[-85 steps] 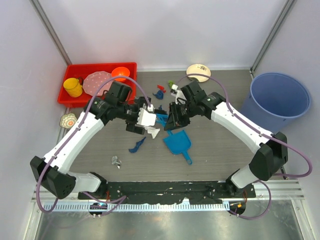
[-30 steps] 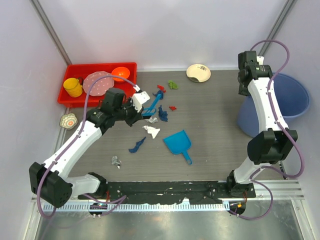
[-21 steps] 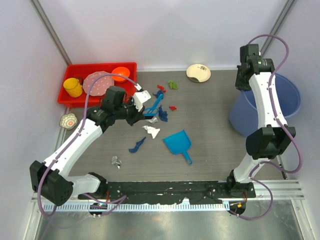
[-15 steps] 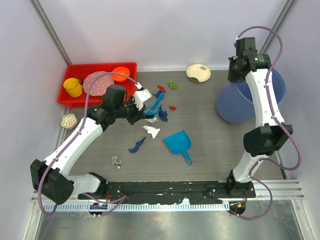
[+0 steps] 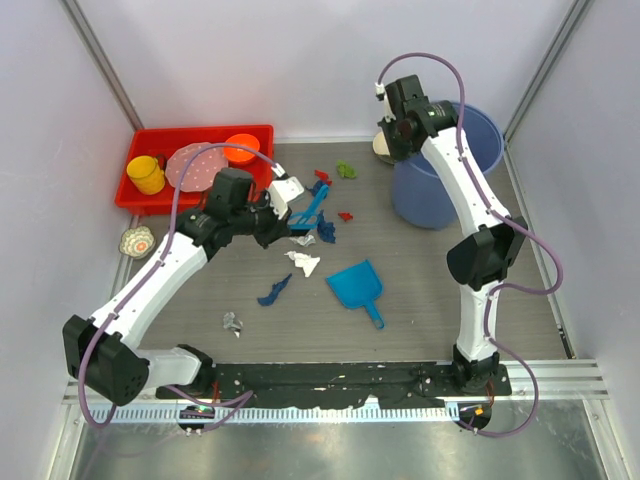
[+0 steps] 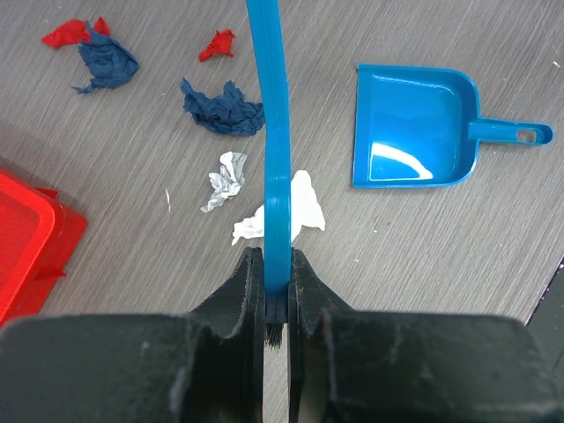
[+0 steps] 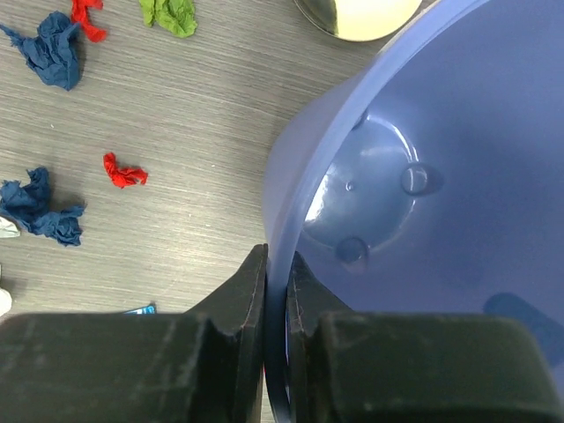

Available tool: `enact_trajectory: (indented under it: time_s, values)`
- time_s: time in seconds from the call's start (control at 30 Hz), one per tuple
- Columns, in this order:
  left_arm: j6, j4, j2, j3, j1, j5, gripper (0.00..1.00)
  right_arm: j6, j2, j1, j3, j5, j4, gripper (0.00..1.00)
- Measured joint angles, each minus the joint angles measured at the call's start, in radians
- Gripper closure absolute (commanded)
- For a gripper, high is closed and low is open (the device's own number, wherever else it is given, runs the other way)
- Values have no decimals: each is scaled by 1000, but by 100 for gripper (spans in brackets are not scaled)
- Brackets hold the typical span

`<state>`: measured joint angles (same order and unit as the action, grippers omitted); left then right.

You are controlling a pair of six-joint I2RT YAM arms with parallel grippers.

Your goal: Sweep away the paper scraps from the table

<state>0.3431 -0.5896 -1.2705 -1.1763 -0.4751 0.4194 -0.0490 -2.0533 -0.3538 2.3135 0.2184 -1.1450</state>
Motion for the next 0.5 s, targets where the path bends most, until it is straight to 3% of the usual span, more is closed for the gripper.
enact_trajectory:
  time_s: [0.03, 0.07, 0.1, 0.17, 0.23, 0.27, 0.47, 0.5]
  values:
    - [0, 0, 0, -1, 0, 0, 100, -5, 0, 0, 0, 0, -1, 95]
    - [0, 0, -1, -2, 0, 0, 100, -8, 0, 0, 0, -1, 0, 68]
    - [0, 0, -1, -3, 0, 0, 100, -9, 0, 2, 0, -1, 2, 52]
    - [0, 0, -4, -6, 0, 2, 100, -4, 0, 5, 0, -11, 6, 33]
    - [0, -2, -8, -13, 0, 12, 100, -3, 0, 7, 0, -25, 9, 29]
    - [0, -3, -10, -15, 0, 18, 100, -3, 2, 7, 0, -32, 11, 12]
    - [-1, -19, -25, -34, 3, 89, 100, -2, 93, 10, -16, -89, 69, 12]
    - [-1, -21, -27, -39, 5, 106, 100, -3, 137, 10, -41, -110, 93, 16]
